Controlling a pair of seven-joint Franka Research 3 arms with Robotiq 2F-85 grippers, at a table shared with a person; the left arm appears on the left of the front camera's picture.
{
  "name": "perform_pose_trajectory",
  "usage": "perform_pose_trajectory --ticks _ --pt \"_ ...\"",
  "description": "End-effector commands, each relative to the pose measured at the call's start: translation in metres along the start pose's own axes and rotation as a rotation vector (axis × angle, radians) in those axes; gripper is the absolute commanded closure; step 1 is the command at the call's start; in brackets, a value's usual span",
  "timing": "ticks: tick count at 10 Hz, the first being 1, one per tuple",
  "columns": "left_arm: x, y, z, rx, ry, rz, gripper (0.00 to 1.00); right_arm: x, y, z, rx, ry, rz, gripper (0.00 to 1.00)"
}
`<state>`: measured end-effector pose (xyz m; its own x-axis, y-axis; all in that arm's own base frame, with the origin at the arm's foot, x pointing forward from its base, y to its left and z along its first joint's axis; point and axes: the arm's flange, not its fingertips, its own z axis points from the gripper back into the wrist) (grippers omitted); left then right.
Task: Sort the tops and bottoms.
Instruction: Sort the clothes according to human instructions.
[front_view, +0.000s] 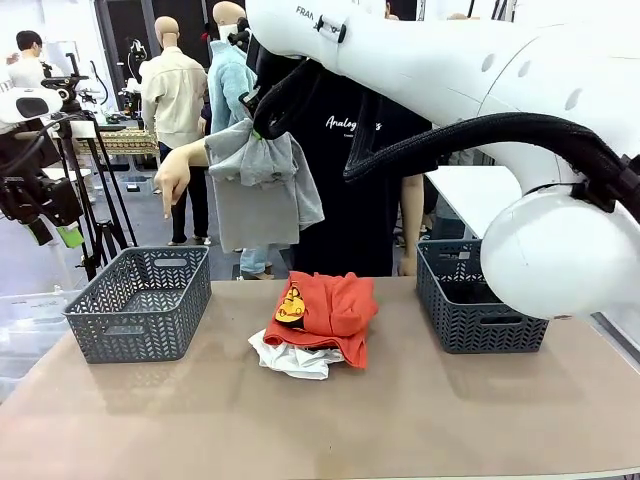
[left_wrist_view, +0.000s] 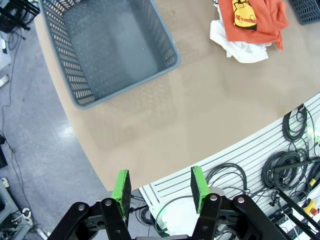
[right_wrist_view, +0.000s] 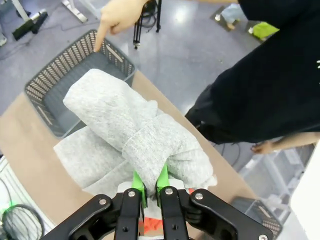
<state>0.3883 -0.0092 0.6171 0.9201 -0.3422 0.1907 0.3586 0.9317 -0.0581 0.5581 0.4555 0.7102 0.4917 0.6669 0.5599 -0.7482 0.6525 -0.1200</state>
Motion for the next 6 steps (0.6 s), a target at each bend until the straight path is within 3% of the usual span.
perform_pose_trajectory --ticks 1,3,6 --pt "-0.002 0.000 0.000 0.008 0.008 0.001 0.36 0.045 0.018 -0.017 -0.015 -0.039 0.059 1.00" --pt "-0.002 0.000 0.000 0.008 0.008 0.001 0.36 0.111 0.041 -0.050 -0.010 -0.120 0.112 1.00" --pt "-0.002 0.000 0.000 0.008 0.008 0.001 0.36 0.175 0.067 -0.085 0.062 -0.215 0.199 1.00"
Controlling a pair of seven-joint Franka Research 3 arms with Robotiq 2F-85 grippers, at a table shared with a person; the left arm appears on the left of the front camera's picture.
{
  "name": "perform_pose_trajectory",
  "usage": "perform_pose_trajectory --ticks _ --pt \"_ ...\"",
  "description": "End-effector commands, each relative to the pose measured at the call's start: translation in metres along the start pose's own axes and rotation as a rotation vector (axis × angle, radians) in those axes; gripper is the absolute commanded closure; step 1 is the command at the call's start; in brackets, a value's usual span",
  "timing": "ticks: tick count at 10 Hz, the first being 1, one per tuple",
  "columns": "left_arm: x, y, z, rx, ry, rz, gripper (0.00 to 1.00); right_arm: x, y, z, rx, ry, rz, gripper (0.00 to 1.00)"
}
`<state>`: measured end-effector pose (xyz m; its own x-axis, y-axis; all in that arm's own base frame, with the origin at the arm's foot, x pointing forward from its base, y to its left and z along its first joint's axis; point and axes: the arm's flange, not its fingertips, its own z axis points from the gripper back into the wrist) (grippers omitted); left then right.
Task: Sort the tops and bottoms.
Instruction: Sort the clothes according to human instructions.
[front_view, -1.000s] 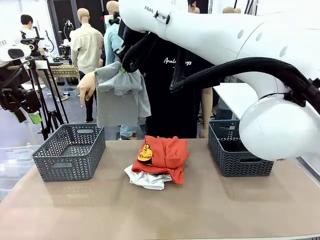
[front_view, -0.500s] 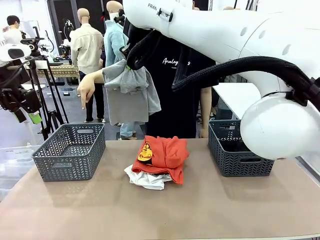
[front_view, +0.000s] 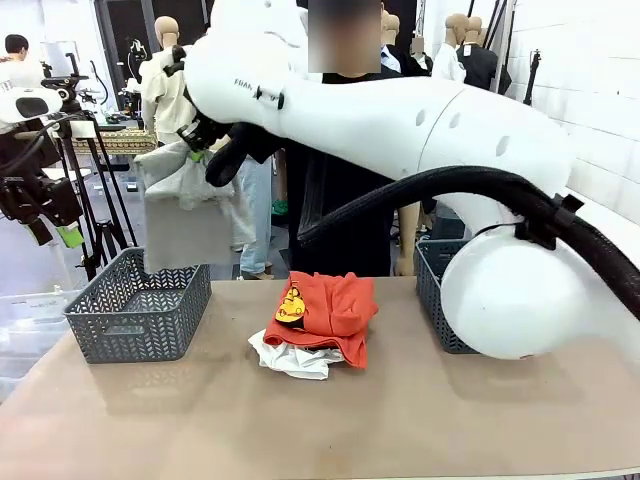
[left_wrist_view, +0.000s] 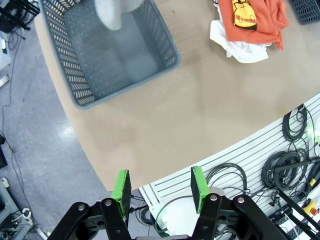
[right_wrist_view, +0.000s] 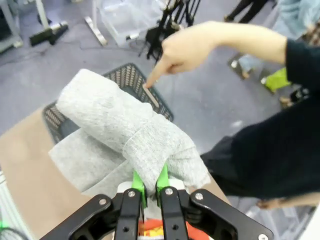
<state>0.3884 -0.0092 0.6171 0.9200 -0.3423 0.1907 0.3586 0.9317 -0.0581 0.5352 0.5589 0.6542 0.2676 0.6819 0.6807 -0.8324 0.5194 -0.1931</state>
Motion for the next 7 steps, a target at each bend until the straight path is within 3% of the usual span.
perform_pose_trajectory --ticks 1,2,3,7 --pt "-0.002 0.000 0.000 0.008 0.008 0.002 0.36 0.150 -0.052 -0.053 0.019 -0.045 0.029 1.00" --pt "-0.002 0.000 0.000 0.008 0.008 0.002 0.36 0.160 -0.055 -0.079 0.037 -0.056 0.017 1.00" --pt "-0.002 0.000 0.000 0.008 0.008 0.002 0.36 0.001 0.001 -0.004 -0.001 -0.023 0.015 1.00" --pt "-0.002 0.000 0.000 0.008 0.008 0.002 0.36 0.001 0.001 -0.004 -0.001 -0.023 0.015 1.00"
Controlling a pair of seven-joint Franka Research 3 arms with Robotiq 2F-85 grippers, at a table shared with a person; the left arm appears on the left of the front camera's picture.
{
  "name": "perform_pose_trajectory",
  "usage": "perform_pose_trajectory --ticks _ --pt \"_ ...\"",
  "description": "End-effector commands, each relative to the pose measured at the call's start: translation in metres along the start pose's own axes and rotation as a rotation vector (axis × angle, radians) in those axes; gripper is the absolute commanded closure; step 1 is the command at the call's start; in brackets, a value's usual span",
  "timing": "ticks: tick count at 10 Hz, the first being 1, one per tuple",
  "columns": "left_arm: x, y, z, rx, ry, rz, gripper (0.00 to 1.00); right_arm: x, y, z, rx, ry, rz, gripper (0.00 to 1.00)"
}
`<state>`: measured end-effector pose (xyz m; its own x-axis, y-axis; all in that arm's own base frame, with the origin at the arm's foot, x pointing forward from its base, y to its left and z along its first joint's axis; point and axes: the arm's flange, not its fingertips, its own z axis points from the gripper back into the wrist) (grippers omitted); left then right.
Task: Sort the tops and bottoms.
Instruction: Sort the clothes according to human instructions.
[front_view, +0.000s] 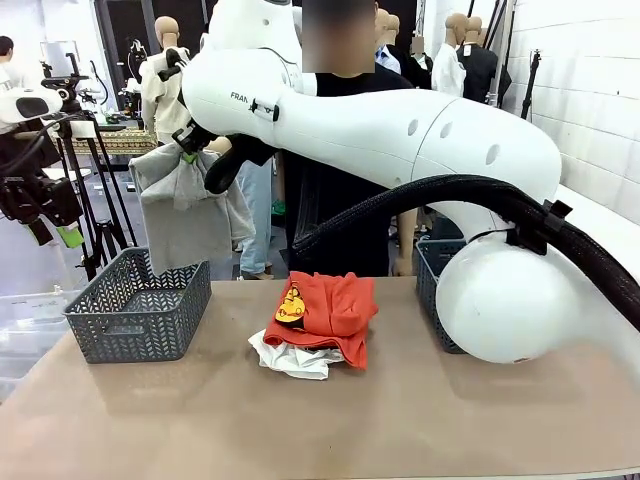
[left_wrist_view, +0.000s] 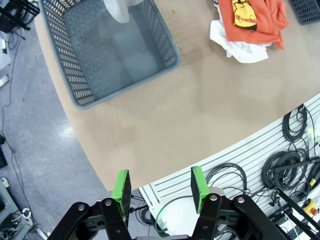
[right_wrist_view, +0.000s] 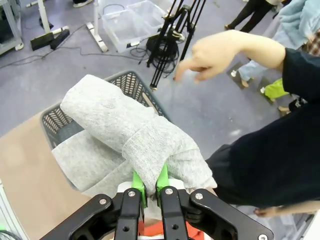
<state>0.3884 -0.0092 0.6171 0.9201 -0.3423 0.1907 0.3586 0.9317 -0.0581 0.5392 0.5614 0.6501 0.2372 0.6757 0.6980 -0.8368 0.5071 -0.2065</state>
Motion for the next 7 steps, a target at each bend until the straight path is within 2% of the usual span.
perform_pose_trajectory --ticks 1,3,7 --pt "-0.002 0.000 0.000 0.008 0.008 0.002 0.36 0.000 0.000 -0.001 0.000 0.000 0.000 1.00" --pt "-0.002 0.000 0.000 0.008 0.008 0.002 0.36 0.034 -0.007 -0.058 0.021 -0.119 -0.005 1.00" --pt "-0.002 0.000 0.000 0.008 0.008 0.002 0.36 0.073 -0.016 -0.154 0.117 -0.212 -0.040 1.00"
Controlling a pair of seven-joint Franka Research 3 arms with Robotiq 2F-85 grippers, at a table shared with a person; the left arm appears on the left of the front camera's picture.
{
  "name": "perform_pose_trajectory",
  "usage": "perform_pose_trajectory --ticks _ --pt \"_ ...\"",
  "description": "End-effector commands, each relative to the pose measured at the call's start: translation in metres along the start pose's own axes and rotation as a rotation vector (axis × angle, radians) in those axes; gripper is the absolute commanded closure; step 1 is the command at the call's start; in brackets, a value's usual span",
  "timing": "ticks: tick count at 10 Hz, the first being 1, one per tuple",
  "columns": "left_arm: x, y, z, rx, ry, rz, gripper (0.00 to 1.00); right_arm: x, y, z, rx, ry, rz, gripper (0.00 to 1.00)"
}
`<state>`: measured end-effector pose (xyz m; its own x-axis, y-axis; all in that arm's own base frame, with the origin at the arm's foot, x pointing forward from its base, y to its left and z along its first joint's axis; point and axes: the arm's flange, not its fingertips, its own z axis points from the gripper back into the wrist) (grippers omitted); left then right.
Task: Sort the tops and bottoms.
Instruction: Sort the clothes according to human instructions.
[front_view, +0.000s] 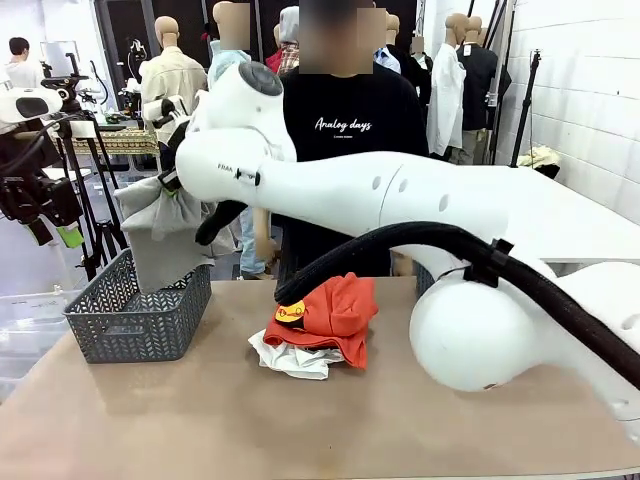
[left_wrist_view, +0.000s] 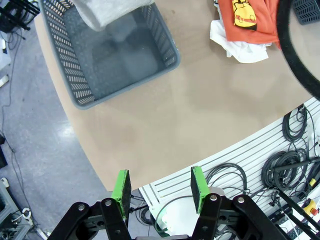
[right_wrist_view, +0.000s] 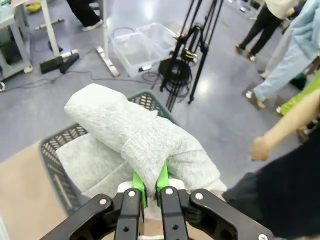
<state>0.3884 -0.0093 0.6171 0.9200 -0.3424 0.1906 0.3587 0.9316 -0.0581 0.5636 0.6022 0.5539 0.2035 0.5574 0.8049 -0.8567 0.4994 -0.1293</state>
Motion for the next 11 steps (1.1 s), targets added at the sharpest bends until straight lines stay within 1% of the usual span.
perform_pose_trajectory --ticks 1,2,4,6,7,8,9,10,11 --pt "-0.002 0.000 0.000 0.008 0.008 0.002 0.36 0.106 -0.034 -0.086 0.093 -0.077 0.026 1.00" --pt "-0.002 0.000 0.000 0.008 0.008 0.002 0.36 0.113 -0.032 -0.101 0.132 -0.088 0.049 1.00" --pt "-0.002 0.000 0.000 0.008 0.008 0.002 0.36 0.123 -0.028 -0.140 0.240 -0.071 0.053 1.00" --pt "-0.002 0.000 0.000 0.008 0.008 0.002 0.36 0.133 -0.017 -0.163 0.331 -0.072 0.097 1.00" --pt "-0.002 0.000 0.000 0.008 0.008 0.002 0.36 0.136 -0.016 -0.167 0.335 -0.062 0.111 1.00" --pt "-0.002 0.000 0.000 0.008 0.008 0.002 0.36 0.130 -0.024 -0.173 0.328 -0.029 0.077 1.00" --pt "-0.002 0.000 0.000 0.008 0.008 0.002 0.36 0.122 -0.030 -0.185 0.337 -0.015 0.051 1.00" --pt "-0.002 0.000 0.000 0.008 0.008 0.002 0.36 0.115 -0.034 -0.200 0.344 -0.003 0.055 1.00" --pt "-0.002 0.000 0.000 0.008 0.008 0.002 0.36 0.111 -0.035 -0.213 0.314 0.030 0.052 1.00"
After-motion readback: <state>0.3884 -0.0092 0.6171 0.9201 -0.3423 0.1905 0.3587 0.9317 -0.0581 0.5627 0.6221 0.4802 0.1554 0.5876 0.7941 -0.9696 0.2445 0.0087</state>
